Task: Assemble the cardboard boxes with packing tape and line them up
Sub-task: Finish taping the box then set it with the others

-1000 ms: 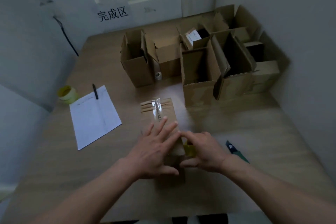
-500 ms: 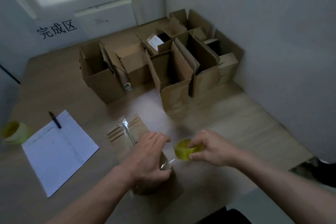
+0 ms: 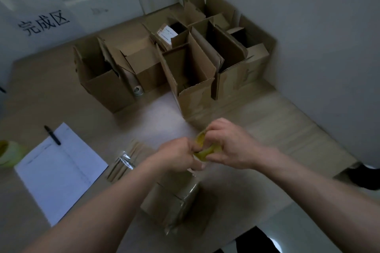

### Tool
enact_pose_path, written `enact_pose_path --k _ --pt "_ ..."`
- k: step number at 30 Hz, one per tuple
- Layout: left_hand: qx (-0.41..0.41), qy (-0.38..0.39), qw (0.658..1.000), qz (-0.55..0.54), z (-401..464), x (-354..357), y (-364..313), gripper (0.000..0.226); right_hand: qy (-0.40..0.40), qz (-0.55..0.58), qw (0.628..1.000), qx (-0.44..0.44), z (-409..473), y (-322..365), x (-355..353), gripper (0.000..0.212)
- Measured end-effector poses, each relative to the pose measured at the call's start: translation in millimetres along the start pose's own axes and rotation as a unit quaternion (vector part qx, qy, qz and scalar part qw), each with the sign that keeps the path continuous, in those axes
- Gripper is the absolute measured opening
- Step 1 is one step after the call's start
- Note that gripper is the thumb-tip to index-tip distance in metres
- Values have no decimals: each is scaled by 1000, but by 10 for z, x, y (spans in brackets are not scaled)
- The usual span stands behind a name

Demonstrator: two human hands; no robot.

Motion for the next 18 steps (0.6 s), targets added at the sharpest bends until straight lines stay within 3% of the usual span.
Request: enact_pose_path --k 2,4,6,8,11,14,18 --pt "-13 -40 999 -24 13 22 53 17 -123 63 989 49 -244 -212 93 46" --pt "-19 -71 996 -44 9 41 84 26 -188 62 960 197 -589 -579 295 57" --pt "-14 -87 994 -61 16 35 89 24 -85 8 923 374 -961 -897 606 67" --pt "-6 -100 992 -83 21 9 81 23 23 -39 897 439 -1225 -1062 918 67" --pt "2 -107 986 -126 3 -8 87 23 29 -36 910 411 -1313 -1089 1082 54" --pt "8 -108 983 -152 -12 -5 113 23 -87 120 920 363 -1323 -884 983 42" --pt "20 -119 977 -174 -9 6 149 23 -242 263 915 189 -1434 -251 690 37"
Point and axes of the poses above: each hand's wrist, its own z-axis towards the middle knuckle, its own x-axis out of the palm, y = z × x, the point moved 3 cm from there along z, towards the middle knuckle, and after that the axes turned 9 degrees about y, right-handed, at the moved point
